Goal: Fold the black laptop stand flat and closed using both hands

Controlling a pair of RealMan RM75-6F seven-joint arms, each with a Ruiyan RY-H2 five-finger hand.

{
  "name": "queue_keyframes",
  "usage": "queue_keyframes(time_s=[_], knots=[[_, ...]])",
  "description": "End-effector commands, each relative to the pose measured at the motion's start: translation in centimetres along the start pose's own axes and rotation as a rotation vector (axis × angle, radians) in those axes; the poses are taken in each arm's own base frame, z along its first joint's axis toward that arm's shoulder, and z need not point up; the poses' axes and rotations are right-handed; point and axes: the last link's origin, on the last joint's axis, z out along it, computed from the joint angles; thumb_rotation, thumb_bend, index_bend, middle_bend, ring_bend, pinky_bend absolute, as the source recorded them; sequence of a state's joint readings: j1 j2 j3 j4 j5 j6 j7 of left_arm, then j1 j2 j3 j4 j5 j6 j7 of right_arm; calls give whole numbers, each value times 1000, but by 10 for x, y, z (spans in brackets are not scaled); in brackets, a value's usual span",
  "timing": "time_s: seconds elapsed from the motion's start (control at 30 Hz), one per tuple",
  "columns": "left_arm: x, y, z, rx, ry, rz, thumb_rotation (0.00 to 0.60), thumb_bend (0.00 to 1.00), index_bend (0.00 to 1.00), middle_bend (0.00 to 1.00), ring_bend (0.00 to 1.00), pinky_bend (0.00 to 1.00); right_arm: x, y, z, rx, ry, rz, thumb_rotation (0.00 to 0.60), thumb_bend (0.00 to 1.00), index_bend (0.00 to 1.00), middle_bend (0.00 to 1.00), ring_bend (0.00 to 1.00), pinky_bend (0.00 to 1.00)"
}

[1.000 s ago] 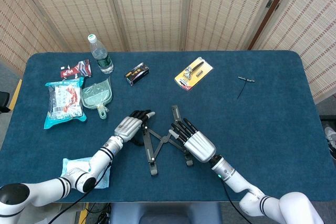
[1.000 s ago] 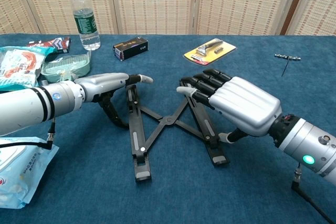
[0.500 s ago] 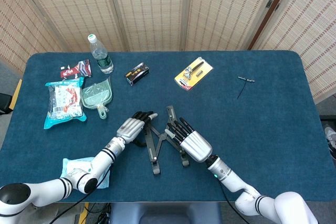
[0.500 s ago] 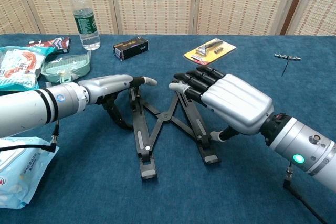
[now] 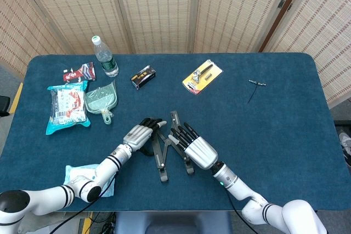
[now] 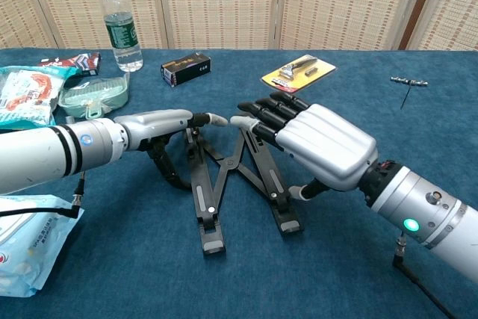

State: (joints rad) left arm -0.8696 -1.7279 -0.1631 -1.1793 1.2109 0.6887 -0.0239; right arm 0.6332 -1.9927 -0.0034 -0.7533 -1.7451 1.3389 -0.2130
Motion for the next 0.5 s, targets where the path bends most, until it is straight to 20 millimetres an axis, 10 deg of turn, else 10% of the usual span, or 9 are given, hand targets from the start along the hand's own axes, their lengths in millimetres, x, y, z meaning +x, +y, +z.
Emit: queue_keyframes(time_s=[0.03, 0.5], knots=[[1, 1, 0, -5, 0, 0, 600, 127, 0, 0, 0, 0, 1, 1, 1, 2, 6, -4, 600, 41, 0, 0, 0, 0], [4, 4, -3, -27, -45, 0, 600, 126, 0, 0, 0, 0, 1, -2, 7, 40, 12, 4, 600, 41, 0, 0, 0, 0]])
